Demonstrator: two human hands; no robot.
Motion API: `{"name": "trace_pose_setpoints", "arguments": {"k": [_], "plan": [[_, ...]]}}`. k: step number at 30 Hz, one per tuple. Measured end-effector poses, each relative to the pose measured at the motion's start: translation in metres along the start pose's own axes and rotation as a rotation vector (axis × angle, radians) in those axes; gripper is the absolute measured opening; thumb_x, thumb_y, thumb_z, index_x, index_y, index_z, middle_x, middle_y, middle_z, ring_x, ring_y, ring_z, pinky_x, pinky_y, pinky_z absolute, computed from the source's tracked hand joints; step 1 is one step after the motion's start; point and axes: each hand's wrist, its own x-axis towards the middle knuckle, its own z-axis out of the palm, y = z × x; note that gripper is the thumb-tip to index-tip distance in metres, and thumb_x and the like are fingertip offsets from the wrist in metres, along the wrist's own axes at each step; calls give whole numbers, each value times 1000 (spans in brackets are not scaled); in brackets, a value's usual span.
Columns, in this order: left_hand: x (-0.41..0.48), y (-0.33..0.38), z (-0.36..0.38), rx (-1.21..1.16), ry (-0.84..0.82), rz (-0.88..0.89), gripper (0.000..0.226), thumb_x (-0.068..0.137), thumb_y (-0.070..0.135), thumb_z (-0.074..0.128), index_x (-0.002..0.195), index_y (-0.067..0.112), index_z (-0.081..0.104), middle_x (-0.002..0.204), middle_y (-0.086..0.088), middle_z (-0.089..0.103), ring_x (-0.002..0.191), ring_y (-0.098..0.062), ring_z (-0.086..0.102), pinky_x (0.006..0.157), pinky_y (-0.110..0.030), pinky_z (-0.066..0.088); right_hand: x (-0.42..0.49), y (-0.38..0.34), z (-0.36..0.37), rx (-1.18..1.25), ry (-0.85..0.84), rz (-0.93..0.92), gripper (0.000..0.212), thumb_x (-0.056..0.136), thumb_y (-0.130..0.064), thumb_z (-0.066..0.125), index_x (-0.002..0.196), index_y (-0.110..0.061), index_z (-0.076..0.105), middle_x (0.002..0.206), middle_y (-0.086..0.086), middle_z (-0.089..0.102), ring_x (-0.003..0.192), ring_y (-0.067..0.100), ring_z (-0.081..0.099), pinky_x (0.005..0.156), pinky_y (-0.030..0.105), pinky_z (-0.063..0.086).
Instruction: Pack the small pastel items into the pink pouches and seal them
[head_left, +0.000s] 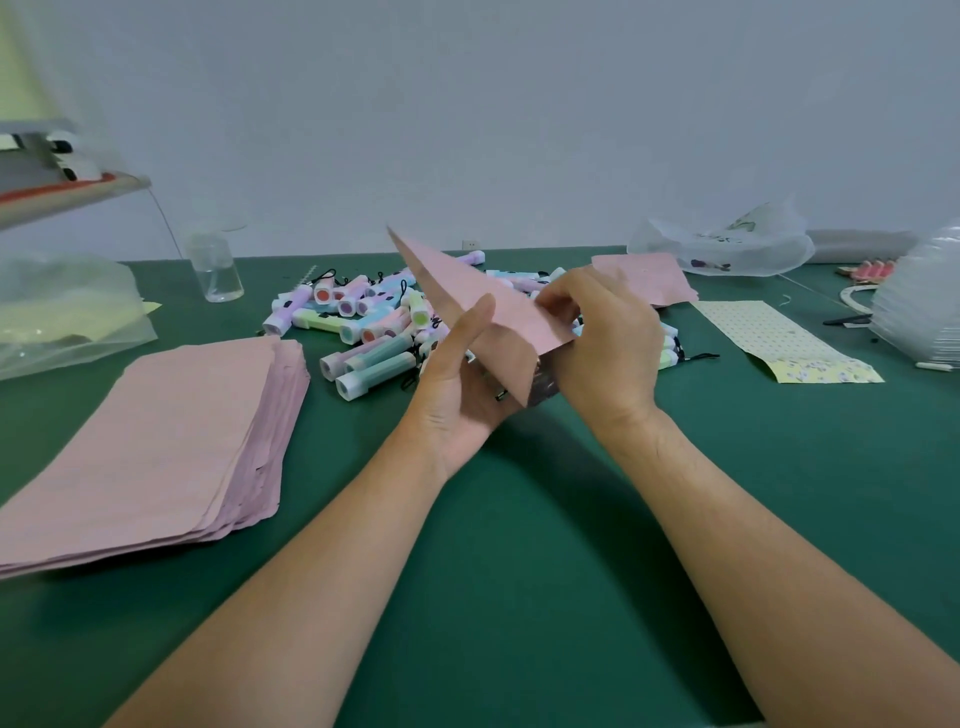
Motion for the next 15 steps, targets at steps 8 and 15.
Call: {"name": "trace_pose_setpoints", "arguments": {"k": [8, 15], "plan": [[-1, 2, -6, 9, -63, -74, 111, 64, 59, 93, 154, 11, 50, 122, -17, 67, 116, -34, 63, 105, -55, 53, -4, 3, 4, -53, -47, -74, 20, 73, 2, 77, 83, -10, 65, 80, -2, 66, 67, 27, 57, 51, 44, 47], [-1, -2, 0, 99, -77, -39, 73, 85, 63, 53, 132, 8, 60, 116, -14, 67, 116, -31, 59, 115, -54, 47, -2, 0, 3, -89, -100, -179, 18, 71, 3, 76, 79, -8, 65, 75, 1, 64, 66, 28, 55, 48, 42, 46]]}}
